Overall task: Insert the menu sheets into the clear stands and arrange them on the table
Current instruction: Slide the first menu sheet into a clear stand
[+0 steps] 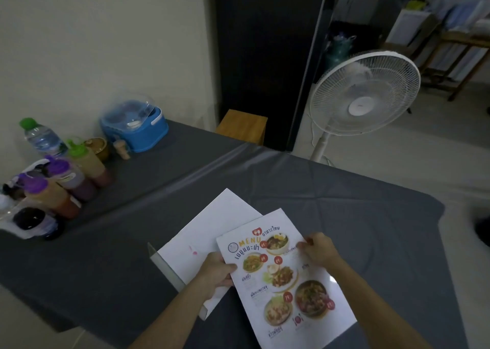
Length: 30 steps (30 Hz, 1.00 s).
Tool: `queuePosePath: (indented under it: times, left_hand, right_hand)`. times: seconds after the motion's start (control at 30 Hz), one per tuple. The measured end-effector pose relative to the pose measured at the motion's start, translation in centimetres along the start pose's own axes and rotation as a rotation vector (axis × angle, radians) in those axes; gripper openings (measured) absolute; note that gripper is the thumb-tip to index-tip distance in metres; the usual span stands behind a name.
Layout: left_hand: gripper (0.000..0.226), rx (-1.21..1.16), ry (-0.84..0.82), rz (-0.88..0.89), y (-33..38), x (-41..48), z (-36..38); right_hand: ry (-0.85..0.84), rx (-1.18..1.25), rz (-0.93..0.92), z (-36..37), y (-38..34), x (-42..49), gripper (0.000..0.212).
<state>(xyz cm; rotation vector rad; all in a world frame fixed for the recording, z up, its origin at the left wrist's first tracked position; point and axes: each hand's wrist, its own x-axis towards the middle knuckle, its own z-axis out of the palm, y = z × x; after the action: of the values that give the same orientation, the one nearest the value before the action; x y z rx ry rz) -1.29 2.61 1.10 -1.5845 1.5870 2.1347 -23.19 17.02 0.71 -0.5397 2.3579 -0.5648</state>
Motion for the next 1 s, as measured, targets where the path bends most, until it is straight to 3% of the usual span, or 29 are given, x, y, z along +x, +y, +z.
queuePosePath:
  times: [0.17, 0.27, 0.53, 0.7, 1.0]
  left_hand:
    - [0.018, 0.091, -0.016, 0.104, 3.3, -0.6, 1.5]
    - [0.015, 0.138, -0.024, 0.167, 5.7, -0.7, 3.1]
    - [0.013, 0.39, -0.061, 0.483, 12.5, -3.2, 8.8]
    - [0.012, 0.547, -0.023, 0.653, 14.9, -4.0, 11.4]
    - [0.013, 0.52, 0.0, 0.833, 14.7, -4.3, 12.9]
  right_hand:
    - [0.123, 0.058, 0.01, -3.2, 0.6, -1.5, 0.032]
    - [0.201, 0.101, 0.006, -5.7, 1.2, -3.0, 0.025]
    - [0.433, 0.325, 0.01, -11.4, 3.9, -7.2, 0.021]
    - [0.535, 0.331, 0.001, -13.1, 5.8, -8.9, 0.022]
    - [0.601, 0.46, -0.076, -13.6, 7.6, -9.4, 0.014]
